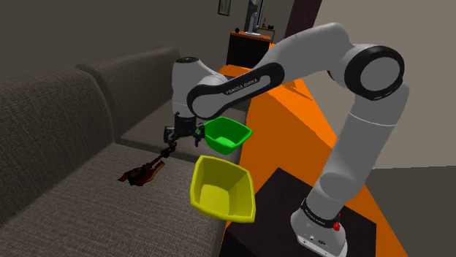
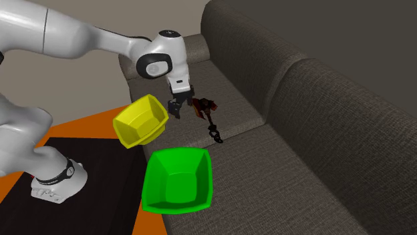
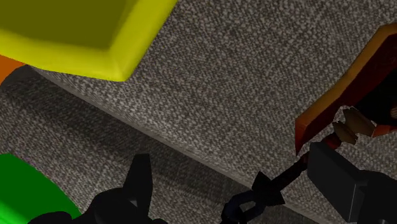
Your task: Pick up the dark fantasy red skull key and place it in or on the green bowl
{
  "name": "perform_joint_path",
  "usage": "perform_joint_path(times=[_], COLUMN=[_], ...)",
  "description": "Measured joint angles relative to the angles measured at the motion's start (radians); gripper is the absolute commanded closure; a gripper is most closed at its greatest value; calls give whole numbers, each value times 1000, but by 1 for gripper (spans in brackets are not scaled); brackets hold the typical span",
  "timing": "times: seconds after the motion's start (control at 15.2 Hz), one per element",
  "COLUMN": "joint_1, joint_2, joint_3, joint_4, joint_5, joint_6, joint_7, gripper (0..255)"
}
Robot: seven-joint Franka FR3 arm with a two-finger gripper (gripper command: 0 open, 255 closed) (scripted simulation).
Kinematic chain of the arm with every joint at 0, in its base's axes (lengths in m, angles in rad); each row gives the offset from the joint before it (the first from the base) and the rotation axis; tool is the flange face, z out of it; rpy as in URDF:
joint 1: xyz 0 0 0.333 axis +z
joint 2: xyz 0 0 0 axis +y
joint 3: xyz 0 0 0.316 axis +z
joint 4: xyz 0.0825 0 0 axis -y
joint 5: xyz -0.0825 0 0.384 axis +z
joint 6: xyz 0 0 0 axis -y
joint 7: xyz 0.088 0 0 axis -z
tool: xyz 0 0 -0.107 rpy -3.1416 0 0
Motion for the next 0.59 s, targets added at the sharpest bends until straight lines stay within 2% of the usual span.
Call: perform_joint_path(times=[0.33,0.59], joint_1=[54,113], joint_2=[222,388], joint_3=[-29,-70], joint_4=[189,352], joint_5=[-112,-170], joint_6=[1,-8], joint_7=[168,269], gripper=[0,0])
